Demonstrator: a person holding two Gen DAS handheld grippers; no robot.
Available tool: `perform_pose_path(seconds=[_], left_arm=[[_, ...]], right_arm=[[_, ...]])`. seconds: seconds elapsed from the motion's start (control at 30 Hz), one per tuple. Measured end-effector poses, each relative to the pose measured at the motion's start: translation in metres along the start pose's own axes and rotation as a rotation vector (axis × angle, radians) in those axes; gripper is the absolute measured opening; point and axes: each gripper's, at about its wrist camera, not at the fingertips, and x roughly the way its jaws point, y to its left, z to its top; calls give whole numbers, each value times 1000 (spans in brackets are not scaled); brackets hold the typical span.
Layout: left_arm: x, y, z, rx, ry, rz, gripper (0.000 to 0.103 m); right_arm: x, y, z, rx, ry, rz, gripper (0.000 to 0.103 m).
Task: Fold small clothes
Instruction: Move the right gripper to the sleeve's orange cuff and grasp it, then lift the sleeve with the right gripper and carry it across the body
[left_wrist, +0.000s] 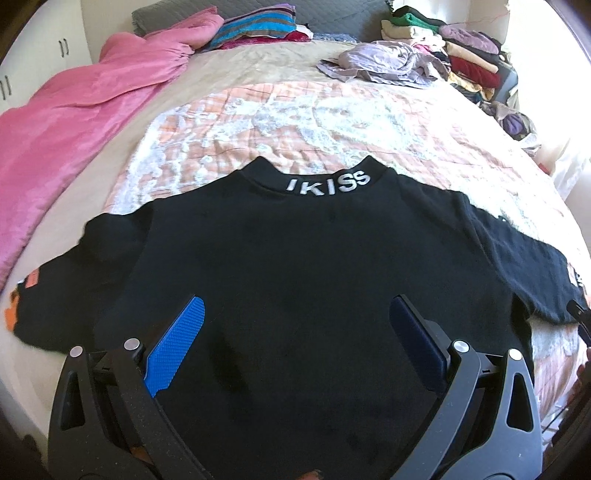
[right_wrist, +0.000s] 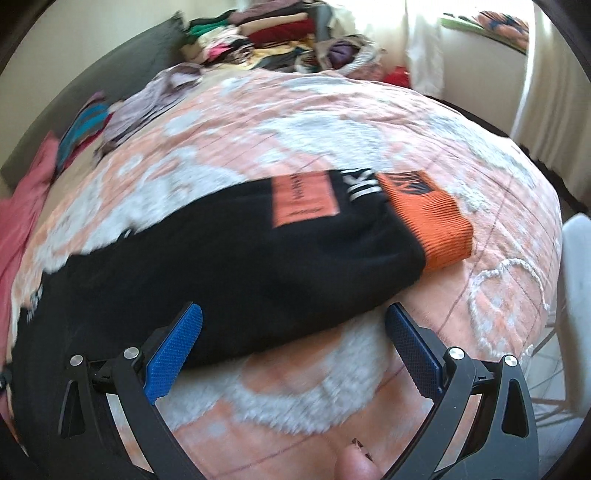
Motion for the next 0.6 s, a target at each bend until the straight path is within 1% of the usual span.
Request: perform_pose_path(seconds=[0.07, 0.1, 0.2, 0.23, 0.27, 0.3, 0.33, 0.37, 0.4, 0.43, 0.47, 0.5, 0.6], left_arm=[[9, -2, 4, -5, 5, -19, 94], [14, -4, 6, -3, 9, -27, 94], [24, -11, 12, 10, 9, -9, 94], [26, -12, 13, 13, 10, -6, 94], [28, -13, 13, 15, 11, -9, 94], [29, -14, 14, 17, 12, -15, 94], [30, -16, 14, 20, 13, -19, 94], [30, -17, 14, 24, 13, -21, 94], [29, -19, 14, 29, 9, -24, 94], [29, -19, 14, 29, 9, -26, 94], [29, -20, 14, 29, 11, -28, 94], [30, -21, 14, 29, 13, -31, 94], [26, -22, 16, 22, 13, -47, 94]], right_arm=[[4, -8, 6, 46, -1, 6, 99], [7, -13, 9, 78, -5, 23, 99], [13, -20, 19, 121, -23, 49, 99], [14, -20, 22, 112, -37, 49, 95], [16, -19, 24, 103, -48, 45, 87], [18, -17, 27, 90, -66, 24, 63], [19, -17, 29, 84, -78, 8, 48], [19, -17, 31, 75, -89, 8, 42], [19, -14, 33, 48, -100, 26, 28], [17, -11, 34, 26, -110, 34, 21], [12, -3, 35, -13, -131, 29, 20], [9, 1, 37, -36, -146, 33, 15], [-5, 20, 39, -92, -174, 67, 13]])
